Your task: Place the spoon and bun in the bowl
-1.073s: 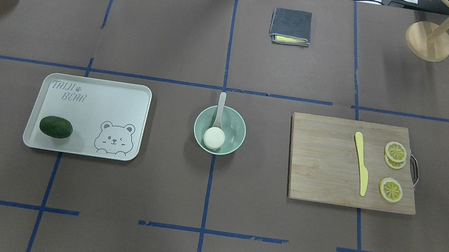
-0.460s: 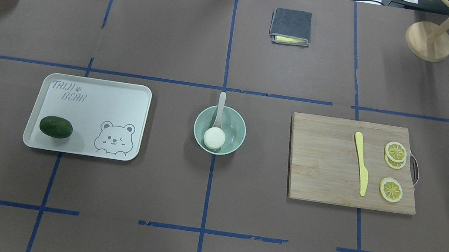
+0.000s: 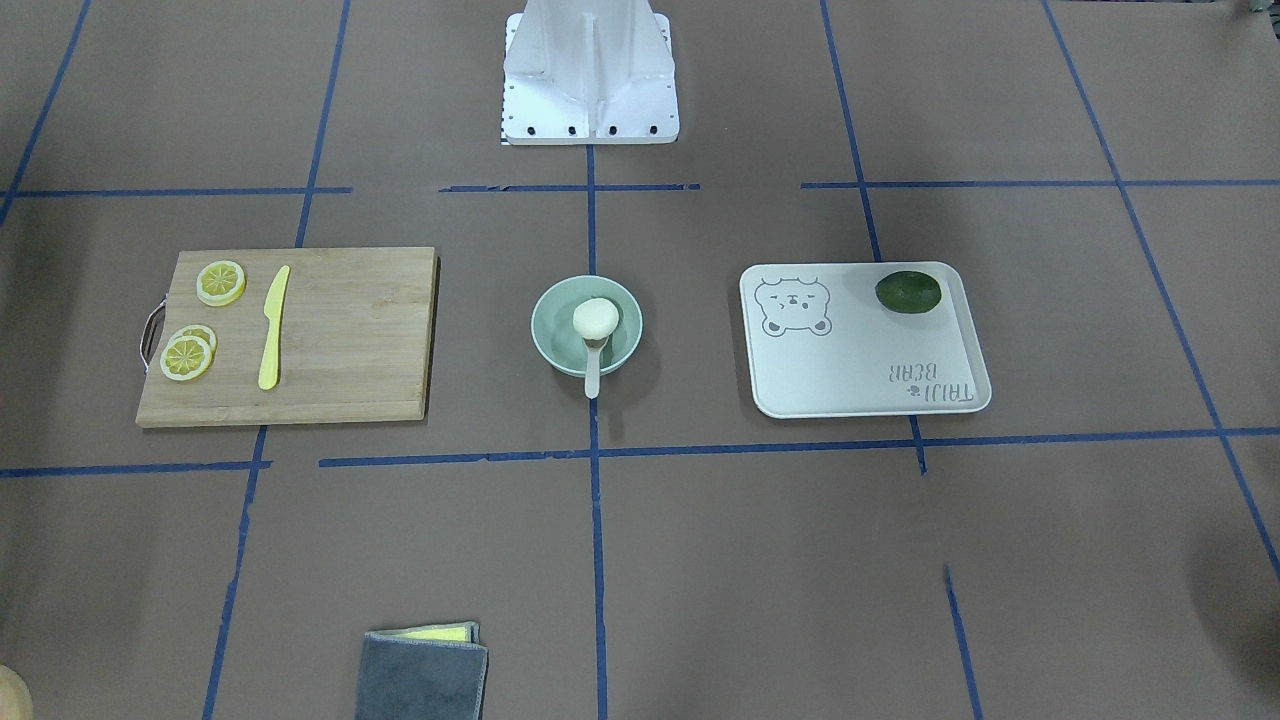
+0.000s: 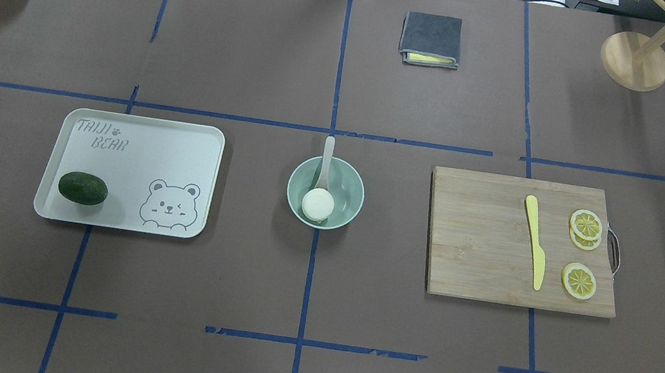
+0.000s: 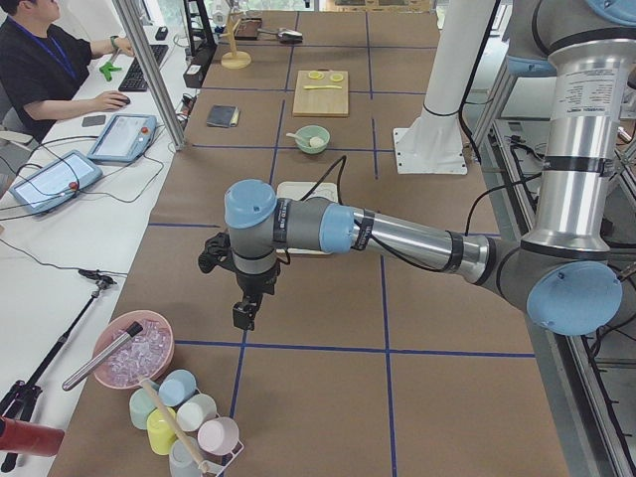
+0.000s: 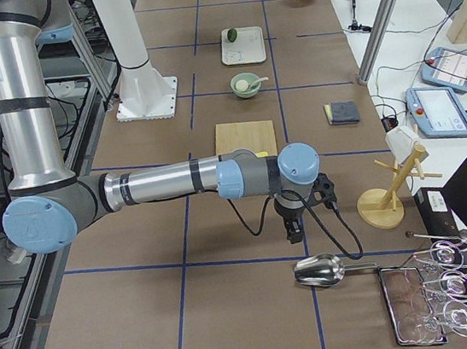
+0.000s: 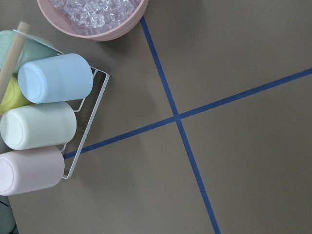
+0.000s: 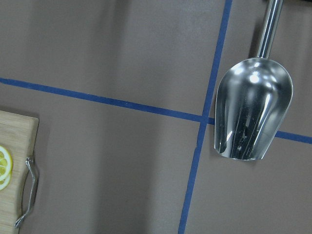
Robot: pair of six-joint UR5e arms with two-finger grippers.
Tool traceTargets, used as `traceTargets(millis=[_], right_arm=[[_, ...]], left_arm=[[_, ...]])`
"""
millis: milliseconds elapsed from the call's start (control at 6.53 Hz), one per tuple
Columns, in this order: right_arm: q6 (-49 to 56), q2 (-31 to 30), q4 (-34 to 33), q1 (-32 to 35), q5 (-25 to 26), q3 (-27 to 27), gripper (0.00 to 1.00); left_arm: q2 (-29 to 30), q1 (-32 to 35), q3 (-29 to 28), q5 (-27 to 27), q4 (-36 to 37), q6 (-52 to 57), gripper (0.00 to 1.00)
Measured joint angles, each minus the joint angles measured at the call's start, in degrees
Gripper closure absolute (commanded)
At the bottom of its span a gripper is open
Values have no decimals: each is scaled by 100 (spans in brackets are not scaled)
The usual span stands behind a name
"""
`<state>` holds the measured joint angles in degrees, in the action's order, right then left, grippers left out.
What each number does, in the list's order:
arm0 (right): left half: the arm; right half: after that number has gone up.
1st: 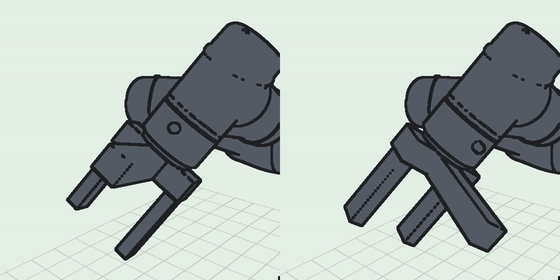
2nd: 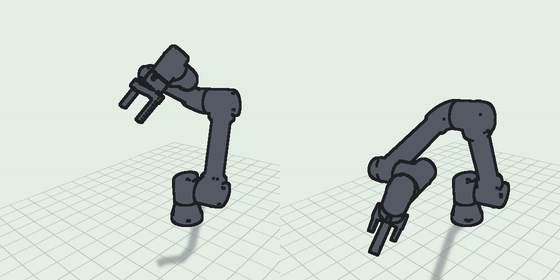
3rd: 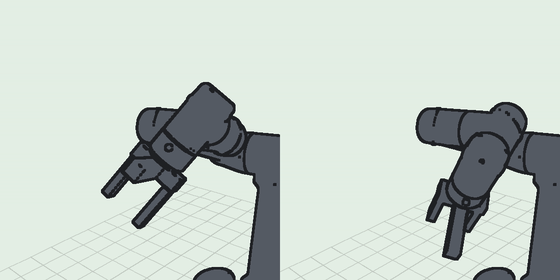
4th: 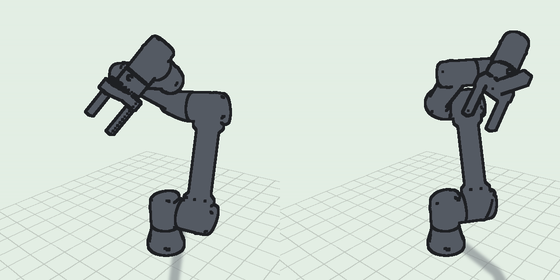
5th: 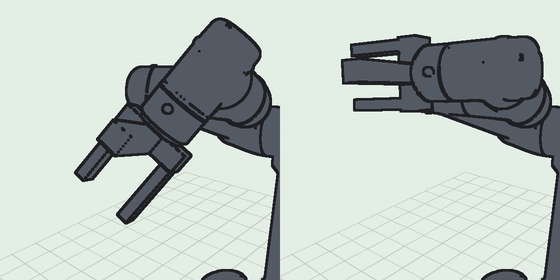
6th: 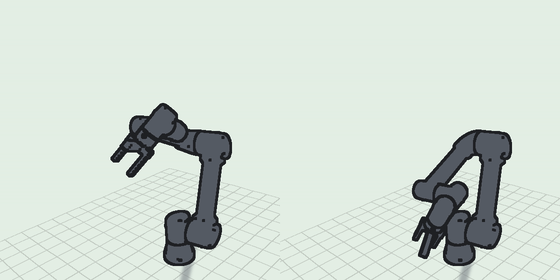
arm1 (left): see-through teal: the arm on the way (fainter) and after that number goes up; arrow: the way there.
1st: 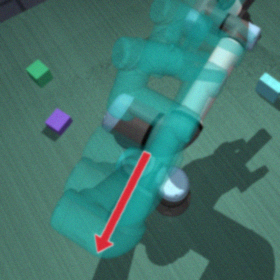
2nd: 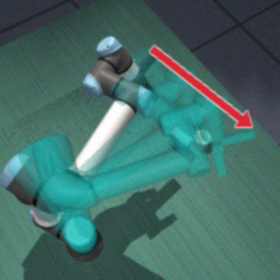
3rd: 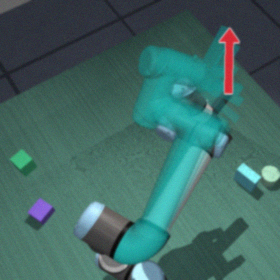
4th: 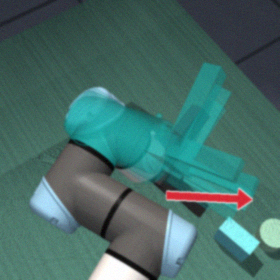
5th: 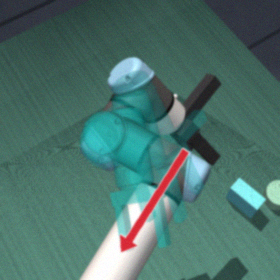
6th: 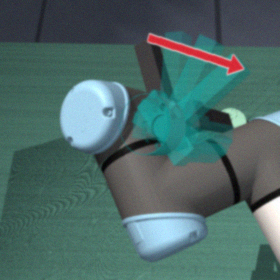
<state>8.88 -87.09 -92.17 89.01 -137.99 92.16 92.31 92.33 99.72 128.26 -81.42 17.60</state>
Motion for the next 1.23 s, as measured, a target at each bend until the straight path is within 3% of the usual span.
traceTargets(millis=[306,766,1226], right_arm=[[-354,-11,413,16,46,-118,0],[-630,-13,458,164,-57,-131,0],[-839,-33,414,228,-173,-119,0]], left_arm=[[-22,2,-241,3,-5,-11,0],[-10,-7,-670,400,-82,-57,0],[-40,-47,-725,554,-309,-382,0]])
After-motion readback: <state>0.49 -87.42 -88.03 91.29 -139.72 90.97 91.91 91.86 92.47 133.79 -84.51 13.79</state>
